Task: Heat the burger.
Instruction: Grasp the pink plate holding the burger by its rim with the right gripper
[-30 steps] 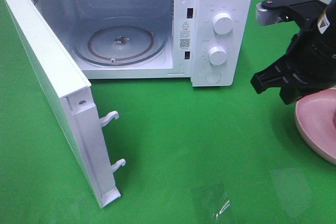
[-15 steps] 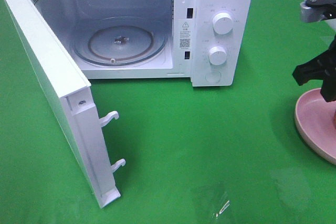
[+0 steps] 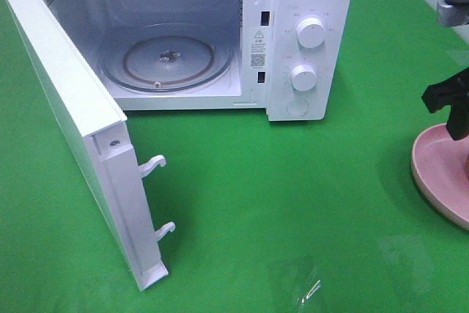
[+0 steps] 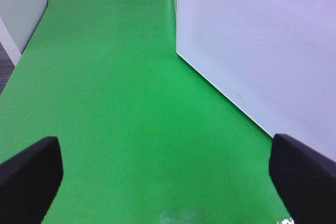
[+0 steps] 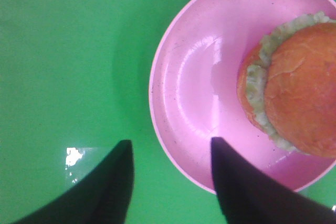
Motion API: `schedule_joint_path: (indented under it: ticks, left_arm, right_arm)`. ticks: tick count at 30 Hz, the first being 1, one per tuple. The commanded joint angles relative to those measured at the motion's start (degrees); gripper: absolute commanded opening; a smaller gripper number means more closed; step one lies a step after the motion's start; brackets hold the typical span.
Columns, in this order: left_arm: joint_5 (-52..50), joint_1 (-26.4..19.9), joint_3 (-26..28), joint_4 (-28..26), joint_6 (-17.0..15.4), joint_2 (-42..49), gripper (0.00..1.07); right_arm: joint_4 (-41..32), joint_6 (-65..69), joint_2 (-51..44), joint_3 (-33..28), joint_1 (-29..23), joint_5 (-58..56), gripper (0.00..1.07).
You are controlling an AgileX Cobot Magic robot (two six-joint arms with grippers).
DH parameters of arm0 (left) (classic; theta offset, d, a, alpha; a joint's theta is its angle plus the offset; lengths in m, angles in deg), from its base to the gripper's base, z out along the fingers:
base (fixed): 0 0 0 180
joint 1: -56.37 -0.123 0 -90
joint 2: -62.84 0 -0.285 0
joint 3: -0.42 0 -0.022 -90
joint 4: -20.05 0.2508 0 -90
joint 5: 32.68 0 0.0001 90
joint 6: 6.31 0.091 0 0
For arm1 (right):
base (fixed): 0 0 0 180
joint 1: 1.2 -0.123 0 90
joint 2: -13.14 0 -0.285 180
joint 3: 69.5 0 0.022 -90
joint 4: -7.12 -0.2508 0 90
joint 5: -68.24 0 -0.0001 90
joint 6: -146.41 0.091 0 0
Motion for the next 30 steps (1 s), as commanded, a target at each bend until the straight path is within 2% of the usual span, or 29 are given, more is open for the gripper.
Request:
schedule_joint_path:
  ticks: [1, 2, 3, 5, 14, 30]
  left_arm:
    - [-0.4, 0.34, -0.11, -0.17, -0.29, 1.09, 1.0]
    - [-0.4, 0.34, -0.11, -0.17, -0.29, 1.09, 1.0]
    - [-0.4, 0.34, -0.11, -0.17, -0.29, 1.09, 1.0]
    - [-0.4, 0.34, -0.11, -0.17, -0.29, 1.09, 1.0]
    - [-0.4, 0.34, -0.11, -0.17, -0.29, 1.09, 1.0]
    - [-0.4, 0.34, -0.11, -0.17, -0.29, 1.09, 1.0]
  right_arm:
    - [1.2, -1.38, -0.06, 0.34, 0.34, 0.86, 0.75]
    - [1.26, -1.38, -0.06, 0.34, 0.34, 0.86, 0.86]
    - [1.26, -1.38, -0.06, 0.34, 0.34, 0.86, 0.86]
    - [1.38, -1.6, -0.06, 0.34, 0.34, 0.8, 0.95]
    - [1.03, -1.55, 0.57, 0.34, 0.34, 0.0, 0.92]
    - [-0.57, -1.43, 10.66, 0.34, 0.34, 0.11, 0.83]
